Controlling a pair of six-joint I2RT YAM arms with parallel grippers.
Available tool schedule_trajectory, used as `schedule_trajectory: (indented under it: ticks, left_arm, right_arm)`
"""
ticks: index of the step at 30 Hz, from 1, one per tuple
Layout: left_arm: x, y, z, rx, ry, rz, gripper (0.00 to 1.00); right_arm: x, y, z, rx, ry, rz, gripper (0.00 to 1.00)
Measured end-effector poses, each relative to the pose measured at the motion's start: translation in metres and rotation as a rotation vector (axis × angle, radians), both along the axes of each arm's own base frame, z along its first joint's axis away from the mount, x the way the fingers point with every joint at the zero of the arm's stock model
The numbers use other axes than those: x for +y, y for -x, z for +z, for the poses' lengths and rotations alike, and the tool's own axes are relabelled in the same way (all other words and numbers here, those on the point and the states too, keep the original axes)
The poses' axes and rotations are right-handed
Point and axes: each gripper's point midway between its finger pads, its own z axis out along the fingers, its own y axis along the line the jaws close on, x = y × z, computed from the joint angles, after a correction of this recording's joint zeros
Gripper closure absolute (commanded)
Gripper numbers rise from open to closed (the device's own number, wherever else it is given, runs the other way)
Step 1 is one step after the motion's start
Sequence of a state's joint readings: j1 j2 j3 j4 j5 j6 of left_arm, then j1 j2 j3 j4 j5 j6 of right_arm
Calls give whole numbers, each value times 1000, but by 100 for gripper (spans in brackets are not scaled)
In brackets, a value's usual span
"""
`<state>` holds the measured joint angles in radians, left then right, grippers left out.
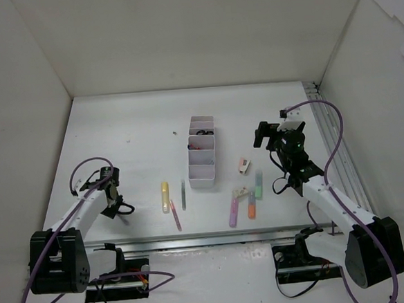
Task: Sort the stationery into containers
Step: Move the pen to the center of the board.
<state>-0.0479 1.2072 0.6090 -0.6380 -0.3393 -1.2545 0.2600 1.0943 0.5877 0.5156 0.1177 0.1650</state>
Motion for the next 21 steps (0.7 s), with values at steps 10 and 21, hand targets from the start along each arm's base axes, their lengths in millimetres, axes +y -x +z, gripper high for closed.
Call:
schedule_trajectory:
  ticks: [10, 21]
  left_arm:
    - [-2, -17, 3, -49, 2, -40, 100]
    - [-15, -51, 36, -127, -44, -185, 32]
  right_arm:
    - [-2, 0, 0, 2, 1, -7, 2]
    - [-3, 3, 10, -25, -9, -8, 2]
